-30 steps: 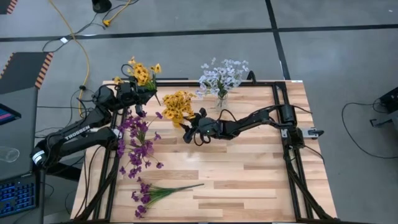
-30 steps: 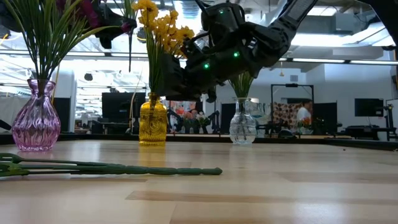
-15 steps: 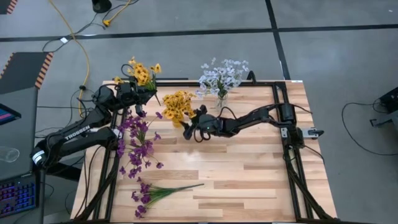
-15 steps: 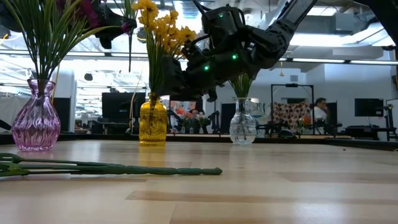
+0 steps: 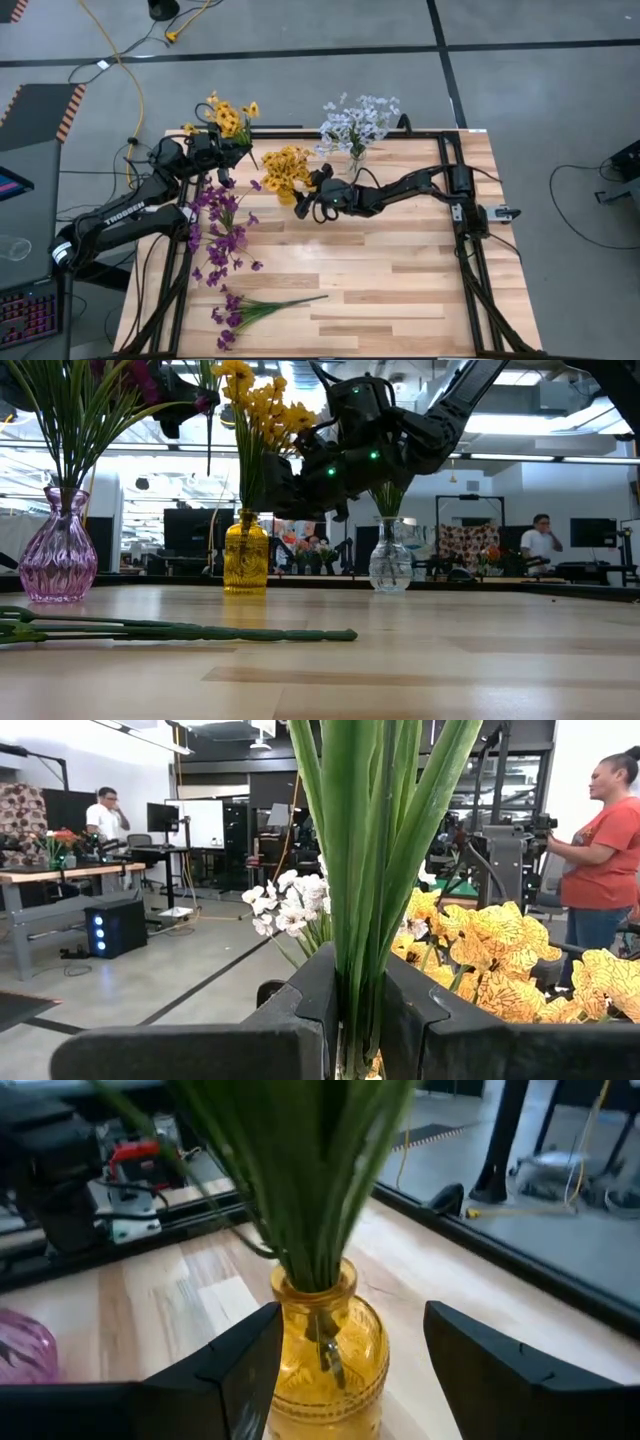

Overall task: Sort flowers into vase by color
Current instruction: Put the yellow flowers into the yellow vase

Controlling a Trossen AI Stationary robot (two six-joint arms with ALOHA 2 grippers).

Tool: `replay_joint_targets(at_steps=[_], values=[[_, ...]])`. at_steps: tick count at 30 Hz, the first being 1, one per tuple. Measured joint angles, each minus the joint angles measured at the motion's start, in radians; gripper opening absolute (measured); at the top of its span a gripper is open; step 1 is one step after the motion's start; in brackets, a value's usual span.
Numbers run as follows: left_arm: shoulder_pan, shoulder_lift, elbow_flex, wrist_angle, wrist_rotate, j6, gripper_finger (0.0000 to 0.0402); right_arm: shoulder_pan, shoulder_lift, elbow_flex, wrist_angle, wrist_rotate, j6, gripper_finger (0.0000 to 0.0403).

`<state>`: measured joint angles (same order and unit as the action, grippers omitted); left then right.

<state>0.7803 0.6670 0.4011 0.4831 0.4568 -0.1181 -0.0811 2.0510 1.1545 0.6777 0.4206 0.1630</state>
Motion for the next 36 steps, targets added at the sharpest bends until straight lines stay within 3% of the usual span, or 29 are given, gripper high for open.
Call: replay_joint_targets(at_steps=[6, 10, 14, 20, 25, 36], values=[[0.0, 0.0, 0.0, 0.0, 0.0, 0.0, 0.0036, 0.04, 0.0, -0.015, 0.009, 0.05, -0.145, 0.0271], [0.0, 0.0, 0.0, 0.0, 0.0, -0.001, 0.0036, 0.071, 0.0, -0.044, 0.016, 0.163, -0.136, 0.0271], [0.0, 0.0, 0.0, -0.001, 0.0, -0.001, 0.0036, 0.086, 0.001, -0.116, 0.111, 0.197, -0.111, 0.0271], [0.0, 0.0, 0.0, -0.004, 0.0, -0.001, 0.0036, 0.063, 0.0, -0.241, 0.478, 0.066, -0.125, 0.0271], [0.0, 0.0, 0.0, -0.006, 0.0, -0.002, 0.0036, 0.03, 0.0, -0.221, 0.481, -0.032, -0.14, 0.0271], [0.0, 0.0, 0.0, -0.006, 0.0, -0.002, 0.0036, 0.019, 0.001, -0.166, 0.396, -0.03, -0.184, 0.0271]])
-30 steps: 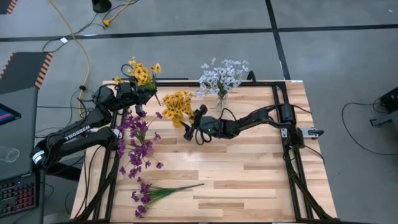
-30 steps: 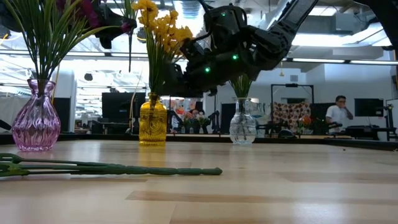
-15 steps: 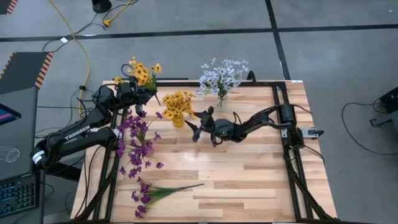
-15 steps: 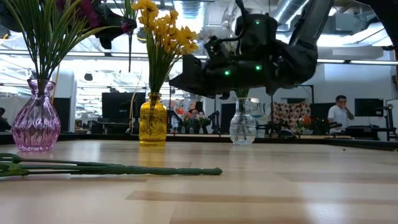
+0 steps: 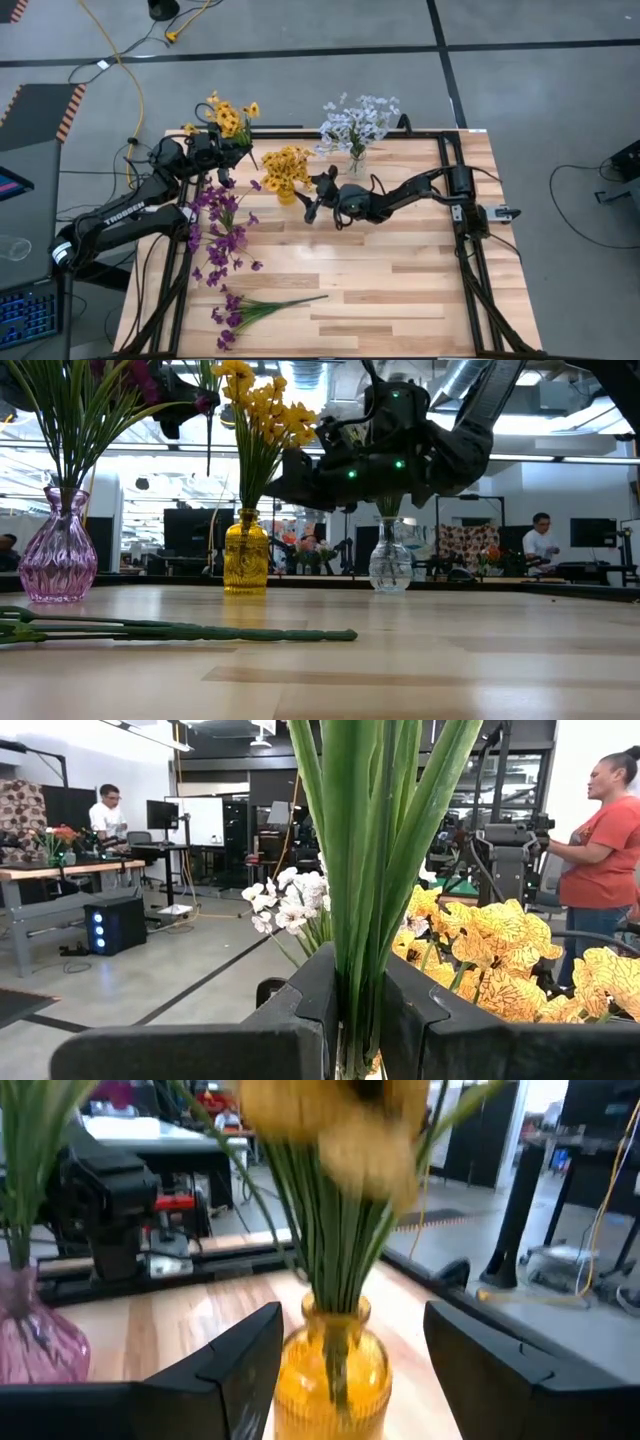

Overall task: Sort flowers into vase by color
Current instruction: Put the yellow flowers into the yellow vase

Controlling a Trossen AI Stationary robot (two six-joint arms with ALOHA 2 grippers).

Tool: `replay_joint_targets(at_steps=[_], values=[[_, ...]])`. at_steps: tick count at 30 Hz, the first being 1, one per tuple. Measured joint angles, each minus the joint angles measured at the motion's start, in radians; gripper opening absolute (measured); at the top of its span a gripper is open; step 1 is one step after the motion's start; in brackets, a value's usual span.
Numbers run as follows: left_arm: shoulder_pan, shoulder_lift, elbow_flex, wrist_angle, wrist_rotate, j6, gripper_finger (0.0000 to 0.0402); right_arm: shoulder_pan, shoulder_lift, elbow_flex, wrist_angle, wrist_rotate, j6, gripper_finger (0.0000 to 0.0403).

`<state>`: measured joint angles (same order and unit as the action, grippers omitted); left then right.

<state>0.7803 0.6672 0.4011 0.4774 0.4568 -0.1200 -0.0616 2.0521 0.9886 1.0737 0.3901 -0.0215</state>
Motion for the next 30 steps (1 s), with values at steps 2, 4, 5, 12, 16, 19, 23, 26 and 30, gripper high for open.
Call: replay_joint_targets(at_steps=[2, 4, 5, 12, 16, 19, 23, 26, 30], values=[[0.0, 0.0, 0.0, 0.0, 0.0, 0.0, 0.0036, 0.0, 0.0, 0.001, 0.028, 0.0, -0.011, 0.0271], [0.0, 0.0, 0.0, 0.0, 0.0, 0.0, 0.0036, 0.0, 0.013, 0.004, 0.049, 0.001, -0.012, 0.0271], [0.0, 0.0, 0.0, 0.0, 0.0, 0.0, 0.0036, 0.0, 0.033, 0.005, 0.092, 0.001, -0.012, 0.0271], [-0.003, 0.0, 0.0, -0.002, 0.005, -0.001, 0.0036, 0.007, 0.243, 0.085, 0.411, 0.002, -0.029, 0.0271], [-0.003, 0.0, 0.0, -0.019, 0.007, -0.001, 0.0036, 0.005, 0.277, 0.13, 0.414, 0.005, -0.041, 0.0271], [-0.003, 0.0, 0.0, -0.018, 0.008, 0.001, 0.0036, -0.003, 0.277, 0.151, 0.356, 0.006, -0.043, 0.0271], [-0.003, 0.0, 0.0, -0.018, 0.007, 0.002, 0.0036, -0.013, 0.278, 0.18, 0.254, 0.006, -0.042, 0.0271], [-0.003, 0.0, 0.0, -0.018, 0.007, 0.001, 0.0036, -0.015, 0.278, 0.204, 0.211, 0.005, -0.043, 0.0271], [-0.003, 0.0, 0.0, -0.018, 0.007, 0.002, 0.0036, -0.024, 0.277, 0.23, 0.164, 0.005, -0.042, 0.0271]])
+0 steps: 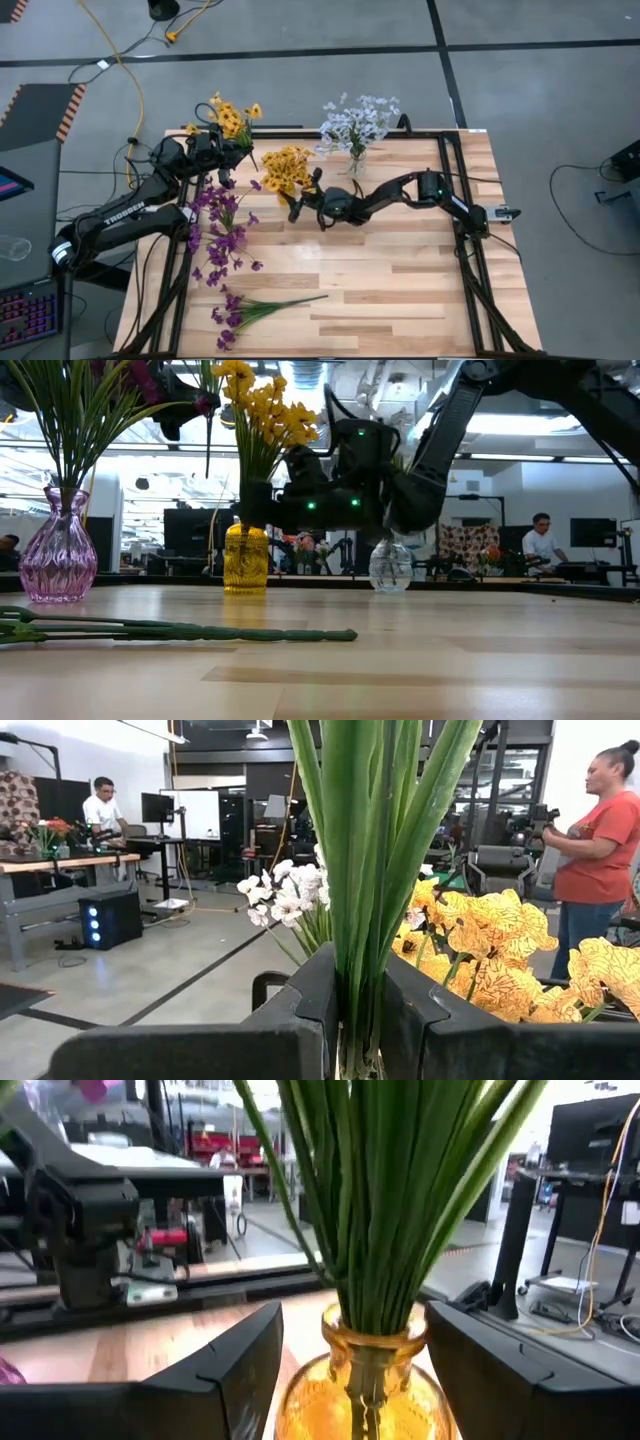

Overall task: Sort flowers into vase by color
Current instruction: Put the yellow flowers into the yellow vase

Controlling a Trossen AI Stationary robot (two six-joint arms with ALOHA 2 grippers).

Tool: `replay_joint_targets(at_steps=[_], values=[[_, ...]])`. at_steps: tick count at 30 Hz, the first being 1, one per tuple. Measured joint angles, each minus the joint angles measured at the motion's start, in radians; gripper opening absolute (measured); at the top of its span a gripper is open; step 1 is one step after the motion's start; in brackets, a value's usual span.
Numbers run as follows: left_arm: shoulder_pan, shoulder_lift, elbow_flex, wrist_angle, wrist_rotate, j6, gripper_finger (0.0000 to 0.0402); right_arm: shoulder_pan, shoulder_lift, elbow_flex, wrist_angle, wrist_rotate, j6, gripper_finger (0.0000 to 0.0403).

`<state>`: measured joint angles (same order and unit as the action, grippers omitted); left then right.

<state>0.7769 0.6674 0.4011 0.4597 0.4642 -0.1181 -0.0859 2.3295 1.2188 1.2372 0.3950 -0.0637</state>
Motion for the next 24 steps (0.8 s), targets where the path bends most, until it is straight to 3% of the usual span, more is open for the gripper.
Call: replay_joint_targets(at_steps=[11, 21, 24], values=[[0.0, 0.0, 0.0, 0.001, 0.0, -0.014, 0.0036, -0.007, 0.0, 0.053, -0.111, 0.0, 0.005, 0.0261], [0.0, 0.0, 0.0, 0.002, 0.0, -0.105, 0.0036, -0.007, 0.0, 0.053, -0.123, 0.006, 0.004, 0.0171], [0.0, 0.0, 0.0, 0.002, -0.003, -0.129, 0.0036, -0.007, -0.001, 0.053, -0.125, 0.006, 0.003, 0.0169]])
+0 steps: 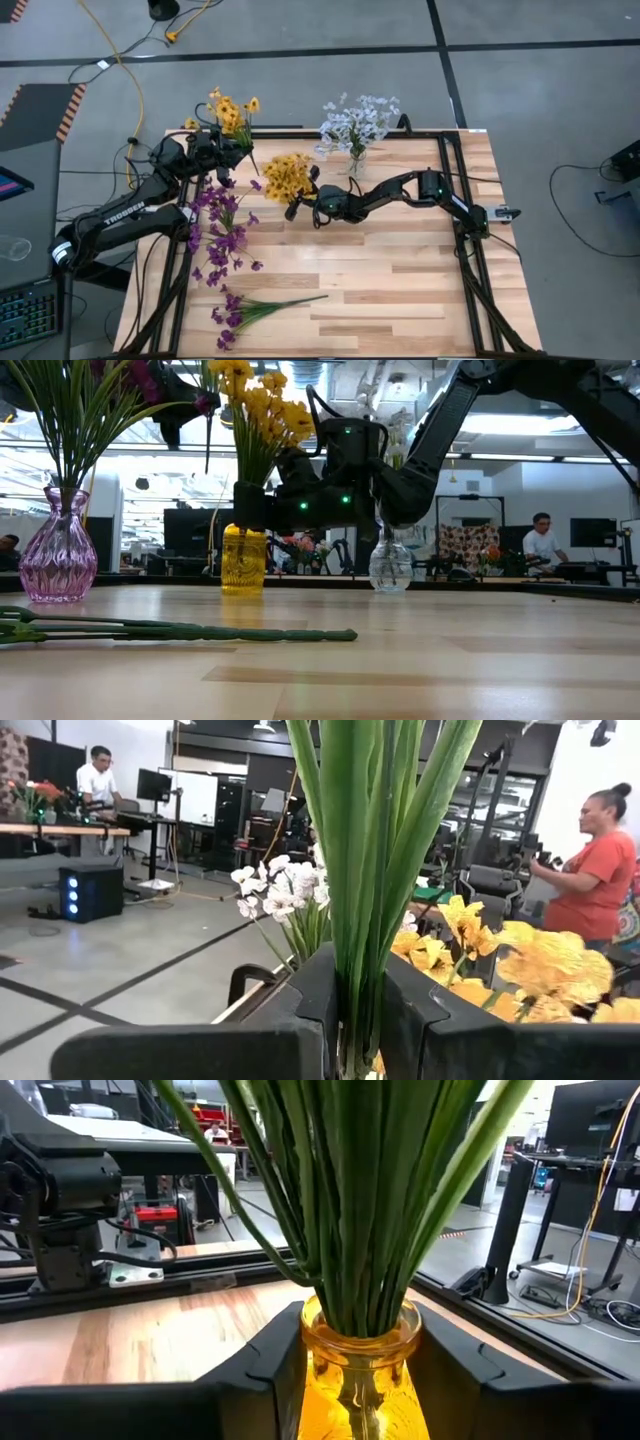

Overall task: Sort flowers into vase by color
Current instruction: Put the yellow flowers into the yellow vase

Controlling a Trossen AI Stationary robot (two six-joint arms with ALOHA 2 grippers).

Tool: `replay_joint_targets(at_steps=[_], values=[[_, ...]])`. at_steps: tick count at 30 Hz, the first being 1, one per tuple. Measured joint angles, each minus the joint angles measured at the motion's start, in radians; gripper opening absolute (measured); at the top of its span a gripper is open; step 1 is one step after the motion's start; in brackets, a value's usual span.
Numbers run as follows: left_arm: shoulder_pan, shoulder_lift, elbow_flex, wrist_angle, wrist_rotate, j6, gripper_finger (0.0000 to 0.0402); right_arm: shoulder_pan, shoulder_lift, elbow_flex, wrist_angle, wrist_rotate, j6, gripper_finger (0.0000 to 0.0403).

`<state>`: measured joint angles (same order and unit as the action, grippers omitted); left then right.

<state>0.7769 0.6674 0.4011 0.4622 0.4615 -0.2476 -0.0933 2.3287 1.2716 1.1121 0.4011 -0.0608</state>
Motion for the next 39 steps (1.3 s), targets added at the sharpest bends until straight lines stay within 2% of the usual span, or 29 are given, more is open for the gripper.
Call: replay_joint_targets(at_steps=[8, 18, 24, 33, 39], values=[[-0.007, 0.034, 0.0, 0.034, -0.001, -0.046, 0.002, -0.001, 0.0, 0.0, -0.007, 0.001, 0.011, 0.0218], [0.009, 0.168, 0.0, 0.317, 0.049, -0.122, 0.0019, 0.0, 0.0, 0.0, -0.004, 0.001, 0.008, 0.0168], [0.069, 0.224, -0.01, 0.331, 0.064, -0.125, 0.0019, 0.0, 0.0, 0.0, -0.004, 0.001, 0.008, 0.018], [0.094, 0.303, -0.104, 0.533, 0.11, -0.198, 0.0018, 0.0, -0.002, -0.001, -0.003, 0.001, 0.009, 0.0166], [0.078, 0.346, -0.135, 0.639, 0.121, -0.239, 0.0018, -0.004, -0.002, -0.001, -0.003, 0.001, 0.053, 0.0172]])
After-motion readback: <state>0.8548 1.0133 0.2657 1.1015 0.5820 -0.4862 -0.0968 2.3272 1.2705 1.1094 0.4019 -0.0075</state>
